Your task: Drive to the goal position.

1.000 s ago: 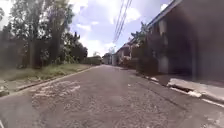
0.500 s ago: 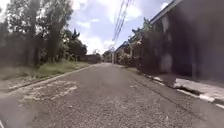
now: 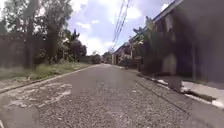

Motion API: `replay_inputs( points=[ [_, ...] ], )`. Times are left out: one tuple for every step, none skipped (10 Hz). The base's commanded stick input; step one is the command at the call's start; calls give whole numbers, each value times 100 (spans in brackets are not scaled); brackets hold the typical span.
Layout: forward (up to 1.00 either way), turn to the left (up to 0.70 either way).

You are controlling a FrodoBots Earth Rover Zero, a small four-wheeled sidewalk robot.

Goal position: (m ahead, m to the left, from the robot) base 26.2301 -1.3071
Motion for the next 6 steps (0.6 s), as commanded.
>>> replay_inputs(
  points=[
    [70,0],
    [70,0],
    [70,0],
    [70,0],
    [70,0],
    [70,0]
  ],
)
